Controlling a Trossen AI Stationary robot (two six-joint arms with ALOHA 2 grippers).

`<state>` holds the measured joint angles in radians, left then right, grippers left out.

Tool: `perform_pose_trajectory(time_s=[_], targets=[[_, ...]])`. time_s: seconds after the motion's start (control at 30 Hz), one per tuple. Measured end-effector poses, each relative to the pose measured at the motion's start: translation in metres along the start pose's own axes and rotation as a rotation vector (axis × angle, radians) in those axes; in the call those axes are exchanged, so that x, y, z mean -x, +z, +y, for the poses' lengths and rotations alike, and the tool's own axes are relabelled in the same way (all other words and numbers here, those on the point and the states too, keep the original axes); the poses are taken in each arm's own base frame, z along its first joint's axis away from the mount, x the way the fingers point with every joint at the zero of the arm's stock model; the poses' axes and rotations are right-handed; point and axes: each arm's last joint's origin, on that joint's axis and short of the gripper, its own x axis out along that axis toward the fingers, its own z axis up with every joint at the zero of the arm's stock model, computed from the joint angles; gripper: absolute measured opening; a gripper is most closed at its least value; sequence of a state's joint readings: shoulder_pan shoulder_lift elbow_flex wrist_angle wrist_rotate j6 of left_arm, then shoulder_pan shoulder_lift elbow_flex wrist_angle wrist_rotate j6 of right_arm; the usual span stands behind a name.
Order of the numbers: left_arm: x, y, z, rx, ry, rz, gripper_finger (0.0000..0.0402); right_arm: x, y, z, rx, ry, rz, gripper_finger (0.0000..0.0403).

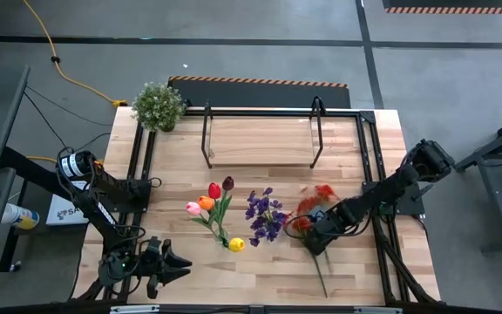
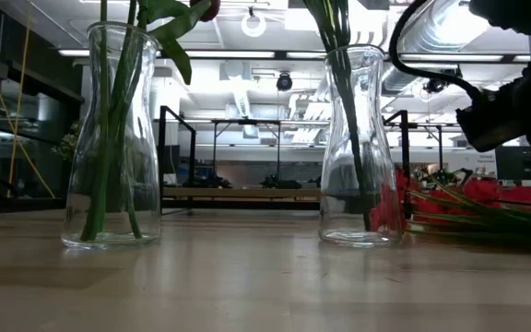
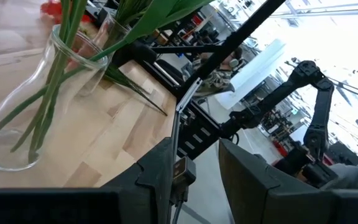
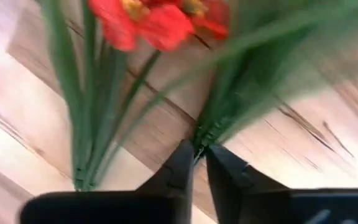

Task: Pick and place flowers into a vace then onto a shelf
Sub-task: Put the right red flower into the right transparent vase

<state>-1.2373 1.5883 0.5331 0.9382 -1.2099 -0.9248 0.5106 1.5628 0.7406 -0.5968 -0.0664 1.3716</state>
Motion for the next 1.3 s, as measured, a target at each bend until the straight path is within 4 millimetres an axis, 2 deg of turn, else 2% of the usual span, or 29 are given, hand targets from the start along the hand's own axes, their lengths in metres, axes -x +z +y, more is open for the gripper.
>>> perform_pose_trajectory(time_s=[0.1, 0.23, 0.37, 0.8, 0.97, 1.3], targets=[[0.0, 0.0, 0.0, 0.0, -0.007, 0.009, 0.0163, 0.0, -0.001, -0.003, 0.005, -0.024, 0.019, 0.0007], [0.0, 0.0, 0.0, 0.0, -0.009, 0.012, 0.0163, 0.0, -0.003, -0.008, -0.018, -0.076, 0.054, 0.0015], [0.0, 0.0, 0.0, 0.0, -0.009, 0.012, 0.0163, 0.001, -0.005, -0.015, -0.027, -0.143, 0.088, 0.0004], [0.0, -0.001, 0.0, -0.005, -0.009, 0.013, 0.0163, 0.008, -0.011, -0.035, -0.038, -0.334, 0.193, 0.0001], [0.0, -0.001, 0.0, -0.009, -0.013, 0.021, 0.0163, 0.025, -0.013, -0.038, -0.028, -0.268, 0.171, 0.0001], [0.0, -0.002, 0.001, -0.021, -0.008, 0.025, 0.0163, 0.083, -0.018, -0.064, -0.122, -0.086, 0.003, 0.0]])
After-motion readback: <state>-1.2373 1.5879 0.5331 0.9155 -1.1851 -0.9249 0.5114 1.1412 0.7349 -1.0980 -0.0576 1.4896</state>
